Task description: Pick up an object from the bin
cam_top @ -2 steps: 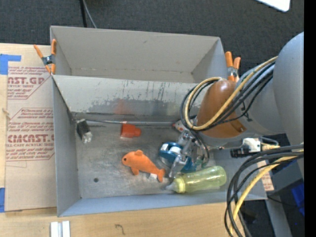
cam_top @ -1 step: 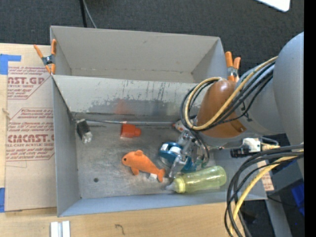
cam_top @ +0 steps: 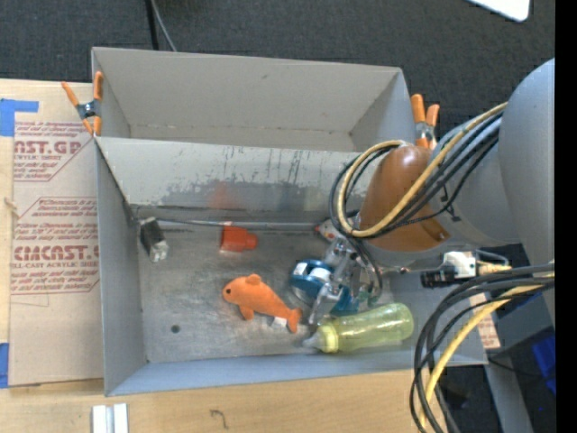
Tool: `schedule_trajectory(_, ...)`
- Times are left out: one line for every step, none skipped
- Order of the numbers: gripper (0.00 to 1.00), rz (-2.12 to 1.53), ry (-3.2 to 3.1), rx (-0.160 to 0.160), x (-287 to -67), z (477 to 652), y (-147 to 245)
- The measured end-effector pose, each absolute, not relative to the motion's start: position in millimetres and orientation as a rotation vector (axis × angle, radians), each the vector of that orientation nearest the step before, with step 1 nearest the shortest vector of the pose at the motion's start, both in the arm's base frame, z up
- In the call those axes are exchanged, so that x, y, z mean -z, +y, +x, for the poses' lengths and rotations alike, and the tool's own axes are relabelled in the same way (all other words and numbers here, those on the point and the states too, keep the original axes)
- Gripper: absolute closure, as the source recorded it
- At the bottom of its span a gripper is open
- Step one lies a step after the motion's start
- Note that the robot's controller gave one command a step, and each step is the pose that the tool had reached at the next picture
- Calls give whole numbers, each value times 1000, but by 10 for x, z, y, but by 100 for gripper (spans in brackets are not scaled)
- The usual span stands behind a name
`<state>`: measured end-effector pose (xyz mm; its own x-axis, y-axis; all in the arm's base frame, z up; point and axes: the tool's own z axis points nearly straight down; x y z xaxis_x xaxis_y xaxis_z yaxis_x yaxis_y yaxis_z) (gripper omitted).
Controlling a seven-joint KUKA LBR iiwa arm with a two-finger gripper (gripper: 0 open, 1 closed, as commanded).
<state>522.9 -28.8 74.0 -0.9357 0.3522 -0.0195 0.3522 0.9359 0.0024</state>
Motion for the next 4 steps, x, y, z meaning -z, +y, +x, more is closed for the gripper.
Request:
schedule_trajectory(100, 559, 3081, 2, -768, 5218, -285)
schedule_trajectory(100, 559, 3089, 1, -824, 5202, -278)
schedule_trajectory(100, 560, 3095, 1, -896, 5189, -275)
schedule_trajectory(100, 560, 3099, 1, -1078, 5178, -273)
